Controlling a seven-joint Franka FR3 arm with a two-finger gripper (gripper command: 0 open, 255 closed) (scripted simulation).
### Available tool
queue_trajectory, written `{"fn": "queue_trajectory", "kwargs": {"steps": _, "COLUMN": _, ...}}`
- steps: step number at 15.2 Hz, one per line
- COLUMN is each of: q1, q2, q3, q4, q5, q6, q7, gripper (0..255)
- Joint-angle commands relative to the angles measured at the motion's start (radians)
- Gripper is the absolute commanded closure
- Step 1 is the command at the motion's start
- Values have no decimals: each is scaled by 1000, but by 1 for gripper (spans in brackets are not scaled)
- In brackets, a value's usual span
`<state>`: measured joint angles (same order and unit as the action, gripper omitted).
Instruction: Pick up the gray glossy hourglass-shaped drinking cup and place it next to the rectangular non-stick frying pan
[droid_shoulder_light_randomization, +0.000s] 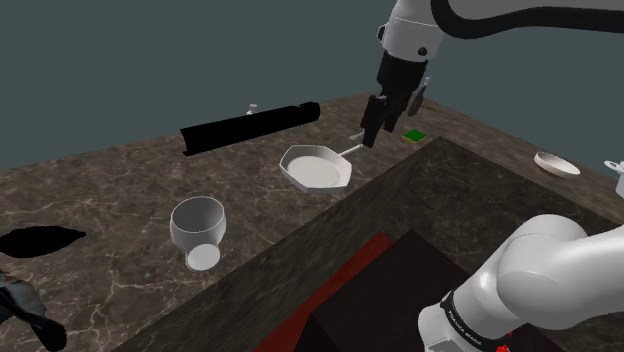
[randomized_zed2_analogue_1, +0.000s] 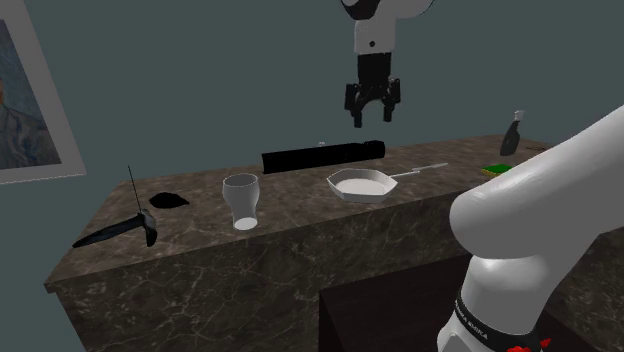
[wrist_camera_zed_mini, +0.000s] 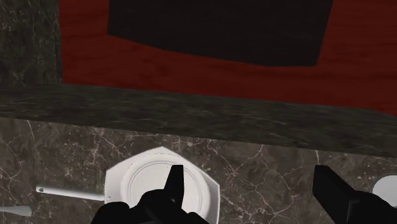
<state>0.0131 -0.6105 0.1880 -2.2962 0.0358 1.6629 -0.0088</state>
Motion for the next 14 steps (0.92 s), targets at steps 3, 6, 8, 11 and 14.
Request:
{"fn": "queue_trajectory", "kwargs": {"steps": 3, "q1": 17, "q2": 115, "q3": 84, "q4": 51, "q5": 16, "q6": 42, "q7": 93, "gripper": 0}}
{"fn": "queue_trajectory", "kwargs": {"steps": 6, "q1": 25, "q2": 212, "q3": 142, "q4": 101, "q5": 14, "q6": 70, "q7": 160, "gripper": 0}}
{"fn": "queue_trajectory", "kwargs": {"steps": 8, "q1": 30, "q2": 281, "q3": 179, "q4": 141, "q5": 5, "q6": 86, "q7": 207, "gripper": 0}}
{"fn": "queue_trajectory", "kwargs": {"steps": 11, "q1": 39, "q2": 391, "q3": 232, "q4": 210, "q5": -19, "q6": 103, "q7": 280, "gripper": 0}}
{"fn": "queue_trajectory", "kwargs": {"steps": 14, "q1": 53, "q2": 510, "q3": 278, "q4": 289, "q5": -58, "q6": 113, "q7": 357, "gripper": 0}}
